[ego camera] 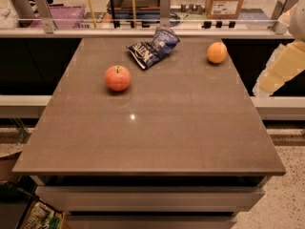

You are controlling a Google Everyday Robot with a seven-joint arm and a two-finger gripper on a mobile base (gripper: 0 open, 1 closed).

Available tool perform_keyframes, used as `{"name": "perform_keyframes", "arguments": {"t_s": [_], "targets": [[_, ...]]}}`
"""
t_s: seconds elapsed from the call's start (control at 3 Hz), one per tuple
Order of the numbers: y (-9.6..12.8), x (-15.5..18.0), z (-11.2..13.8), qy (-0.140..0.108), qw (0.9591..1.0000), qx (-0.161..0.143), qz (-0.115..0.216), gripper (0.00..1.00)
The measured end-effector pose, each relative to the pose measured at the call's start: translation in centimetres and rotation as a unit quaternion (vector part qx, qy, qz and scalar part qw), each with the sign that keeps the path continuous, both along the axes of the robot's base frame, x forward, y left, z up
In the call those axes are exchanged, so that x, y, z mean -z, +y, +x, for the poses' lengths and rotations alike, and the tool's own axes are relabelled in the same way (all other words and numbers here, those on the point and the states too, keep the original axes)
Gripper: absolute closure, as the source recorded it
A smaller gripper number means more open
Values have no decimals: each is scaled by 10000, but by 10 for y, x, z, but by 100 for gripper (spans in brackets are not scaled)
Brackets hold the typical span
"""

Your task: Move orange near apple

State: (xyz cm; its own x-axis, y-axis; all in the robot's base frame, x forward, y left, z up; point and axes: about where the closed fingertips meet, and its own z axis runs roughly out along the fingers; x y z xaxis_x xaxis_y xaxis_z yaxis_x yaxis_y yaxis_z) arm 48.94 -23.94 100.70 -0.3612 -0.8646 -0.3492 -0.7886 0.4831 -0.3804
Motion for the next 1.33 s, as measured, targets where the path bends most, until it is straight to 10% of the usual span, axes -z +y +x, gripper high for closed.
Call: {"name": "perform_keyframes", "arguments": {"t_s": [0.67,1.33], "targets": [[-20,7,36,-187,9984,381,376,0],[-37,32,68,-674,9862,760,1307,0]]}}
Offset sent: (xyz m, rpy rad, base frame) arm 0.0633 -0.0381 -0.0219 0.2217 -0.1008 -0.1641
